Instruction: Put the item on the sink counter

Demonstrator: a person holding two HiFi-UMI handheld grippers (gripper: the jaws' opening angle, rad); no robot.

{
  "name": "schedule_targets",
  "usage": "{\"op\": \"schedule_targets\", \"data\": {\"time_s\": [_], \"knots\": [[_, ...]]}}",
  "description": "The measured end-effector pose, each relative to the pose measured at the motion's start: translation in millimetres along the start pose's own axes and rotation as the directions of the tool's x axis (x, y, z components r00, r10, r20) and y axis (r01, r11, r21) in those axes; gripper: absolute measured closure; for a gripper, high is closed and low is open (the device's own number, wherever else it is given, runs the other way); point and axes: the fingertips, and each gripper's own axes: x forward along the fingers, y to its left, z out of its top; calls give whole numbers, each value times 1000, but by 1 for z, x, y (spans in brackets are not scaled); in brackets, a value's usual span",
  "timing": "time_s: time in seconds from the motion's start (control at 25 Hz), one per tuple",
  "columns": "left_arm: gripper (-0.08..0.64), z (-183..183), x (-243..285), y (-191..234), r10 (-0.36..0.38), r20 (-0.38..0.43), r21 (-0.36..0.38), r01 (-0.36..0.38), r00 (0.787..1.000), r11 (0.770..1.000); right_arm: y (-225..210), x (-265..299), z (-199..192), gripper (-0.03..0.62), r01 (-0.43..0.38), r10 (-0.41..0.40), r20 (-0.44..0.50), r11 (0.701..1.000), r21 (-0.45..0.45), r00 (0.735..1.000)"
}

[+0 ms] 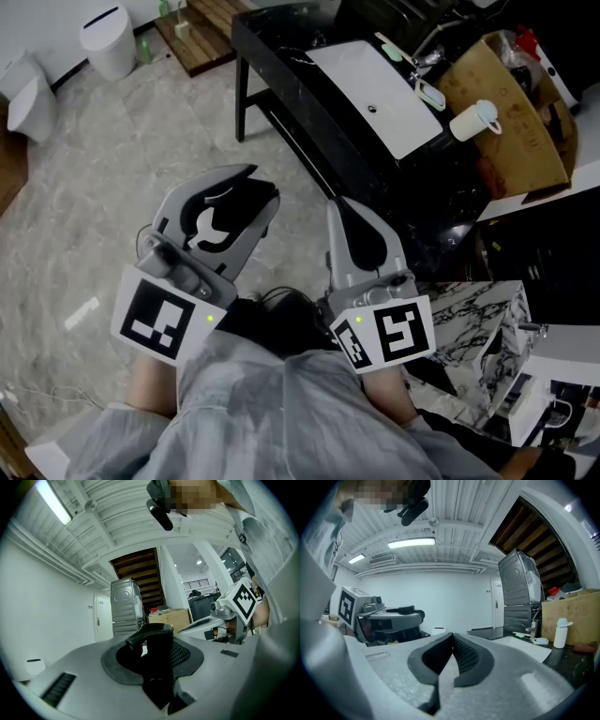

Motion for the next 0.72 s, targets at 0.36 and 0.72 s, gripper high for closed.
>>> {"op": "schedule_targets", "data": {"time_s": [0.36,0.72], "knots": [[436,-7,-34,24,61,-9,-30,-61,998,998,34,17,0,595,-49,49,3,999,7,999],[437,-20,-46,46,121,-21,-46,-122,992,991,47,45,-9,595,-110,110,-22,994,-1,994]]}}
